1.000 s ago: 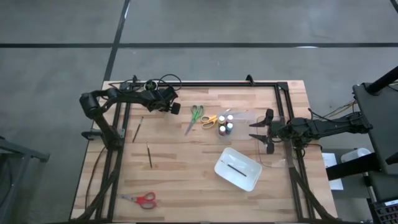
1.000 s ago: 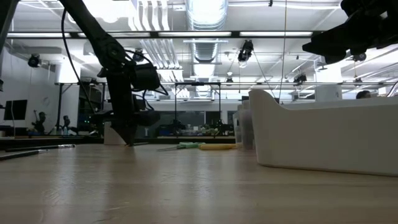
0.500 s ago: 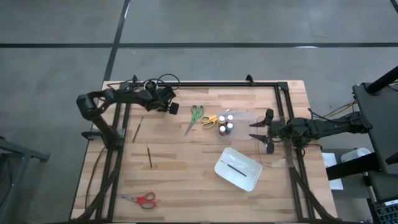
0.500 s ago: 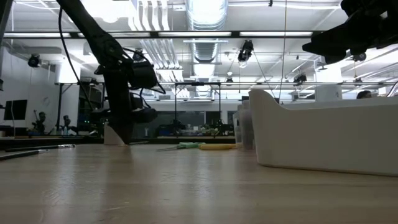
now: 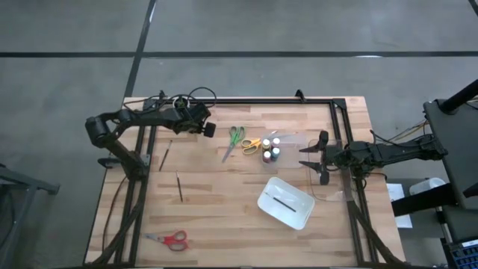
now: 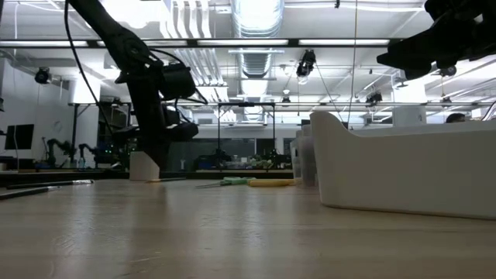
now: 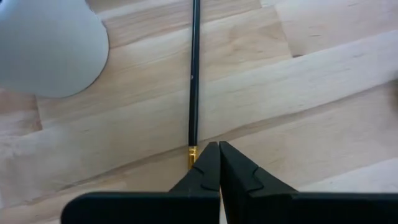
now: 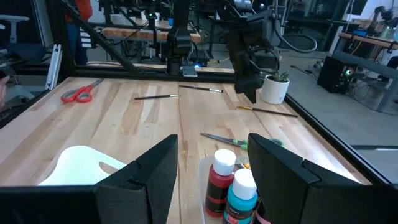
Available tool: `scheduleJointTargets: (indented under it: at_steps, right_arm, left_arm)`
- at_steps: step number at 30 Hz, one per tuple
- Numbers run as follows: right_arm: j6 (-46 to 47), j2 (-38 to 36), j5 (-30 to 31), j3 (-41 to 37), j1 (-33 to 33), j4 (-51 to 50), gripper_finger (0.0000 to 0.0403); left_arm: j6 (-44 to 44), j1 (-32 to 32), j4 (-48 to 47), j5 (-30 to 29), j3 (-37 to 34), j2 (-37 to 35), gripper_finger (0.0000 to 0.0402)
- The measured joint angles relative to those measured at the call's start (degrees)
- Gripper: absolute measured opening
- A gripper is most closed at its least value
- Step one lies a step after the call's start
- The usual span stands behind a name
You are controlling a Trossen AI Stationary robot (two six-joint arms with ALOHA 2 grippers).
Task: Pick & Place Paint Supplies
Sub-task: Put the black paintbrush into the white bin
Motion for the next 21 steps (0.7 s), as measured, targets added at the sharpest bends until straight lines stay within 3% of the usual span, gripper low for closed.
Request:
scheduleJointTargets:
  at_steps: [13,21]
  right_arm:
    - [0.1,0.0,0.0,0.0,0.0,0.0,0.0191]
    - [0.1,0.0,0.0,0.0,0.0,0.0,0.0191]
  left_arm:
    - [-0.6,0.0,1.5,-0.2,-1.8,0.0,0.0009]
    - [-0.6,-0.1,1.7,0.3,-2.0,0.0,0.0113]
